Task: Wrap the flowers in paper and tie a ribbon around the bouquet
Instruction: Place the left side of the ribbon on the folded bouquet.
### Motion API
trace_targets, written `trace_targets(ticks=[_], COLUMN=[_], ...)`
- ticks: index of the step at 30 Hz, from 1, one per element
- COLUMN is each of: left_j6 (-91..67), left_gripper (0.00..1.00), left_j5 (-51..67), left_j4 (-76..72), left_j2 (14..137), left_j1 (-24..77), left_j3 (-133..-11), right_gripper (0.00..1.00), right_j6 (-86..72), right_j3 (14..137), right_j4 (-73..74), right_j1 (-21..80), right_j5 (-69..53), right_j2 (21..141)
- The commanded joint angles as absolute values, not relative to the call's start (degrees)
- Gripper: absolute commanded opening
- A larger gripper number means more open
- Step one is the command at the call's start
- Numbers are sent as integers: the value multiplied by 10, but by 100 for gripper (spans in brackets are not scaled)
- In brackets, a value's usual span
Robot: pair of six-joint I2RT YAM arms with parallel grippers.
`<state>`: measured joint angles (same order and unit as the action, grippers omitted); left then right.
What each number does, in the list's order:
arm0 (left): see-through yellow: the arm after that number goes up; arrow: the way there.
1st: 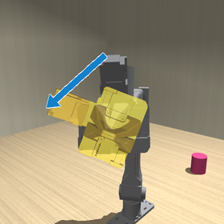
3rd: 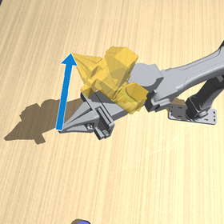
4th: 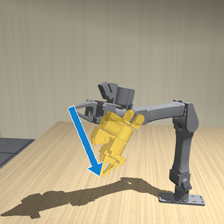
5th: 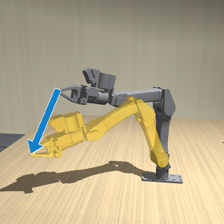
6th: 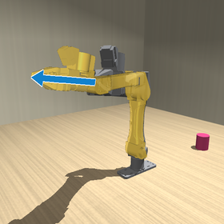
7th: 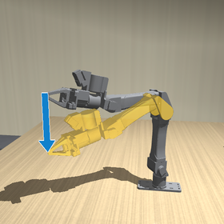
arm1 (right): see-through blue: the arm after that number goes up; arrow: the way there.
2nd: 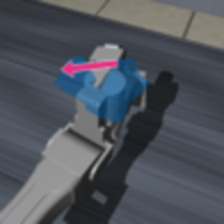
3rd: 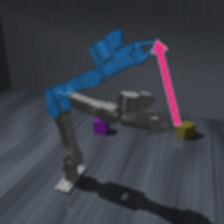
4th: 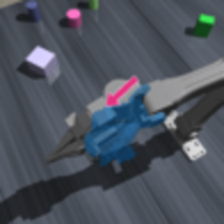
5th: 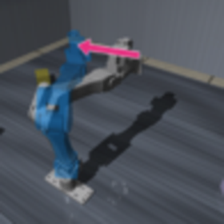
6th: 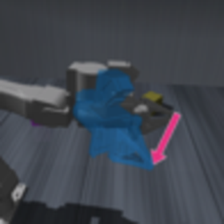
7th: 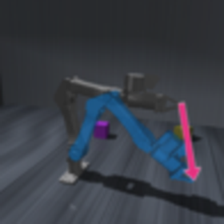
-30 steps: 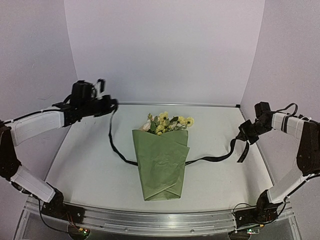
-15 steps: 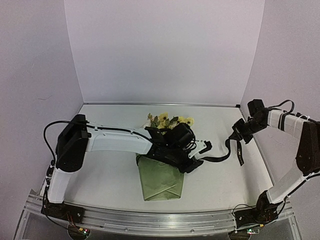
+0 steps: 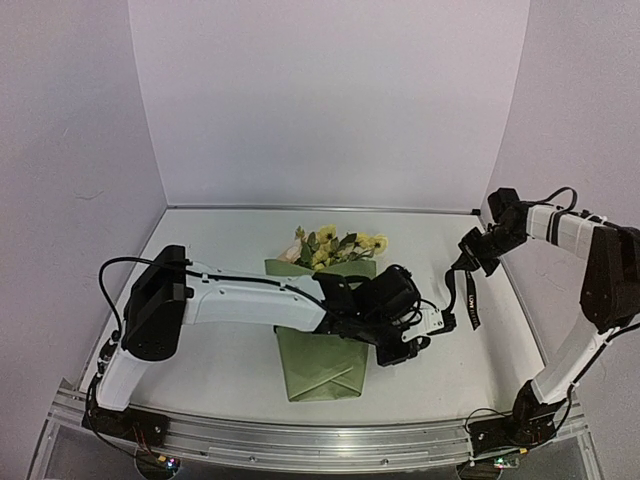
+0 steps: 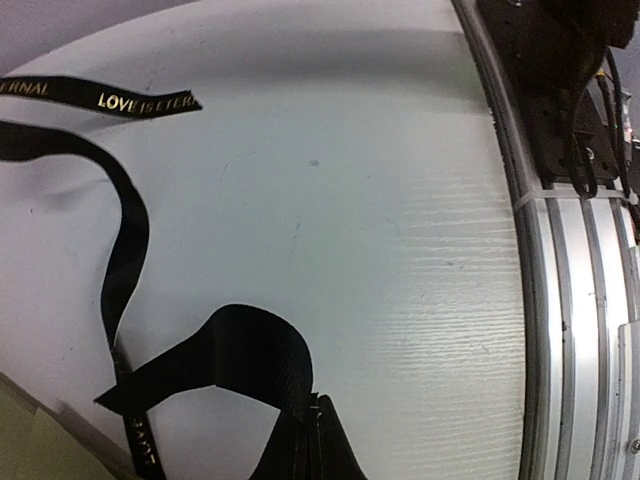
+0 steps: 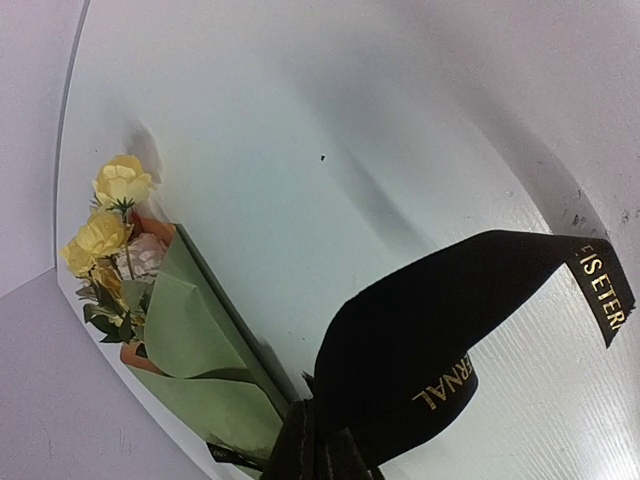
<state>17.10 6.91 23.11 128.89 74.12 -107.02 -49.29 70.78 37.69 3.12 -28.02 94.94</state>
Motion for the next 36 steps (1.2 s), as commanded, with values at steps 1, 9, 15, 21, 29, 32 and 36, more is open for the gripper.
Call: trace_targets(ticks=[1,9,15,21,29,32,36], left_j6=[211,242,215,193,81,35,-23], left_gripper=[0,0,0,5,75,82,82], left_j5=[38,-26,9,74,81,91,108], left_j4=[97,-32,-22,55,19,-28,-56], left_j2=[1195,1177,1244,1319,1284,1228,1144], left_j1=[756,750,720,694,669,651,616], left_j3=[-985,-924,-970,-1064,-1058,-1007,-926], right_gripper=[0,0,0,0,0,0,0], right_j6=[-475,-475,-470,-455,-431,-431,-434], right_j3=[746,763,778,806,823,825,835], right_j4=[404,411,413,413,401,380,343], right_j1=[38,45,55,62,74,80,97], right_j5=[-290,-291,-304,-326,-348,-362,-386], right_j2=[972,987,991,990,984,983,979])
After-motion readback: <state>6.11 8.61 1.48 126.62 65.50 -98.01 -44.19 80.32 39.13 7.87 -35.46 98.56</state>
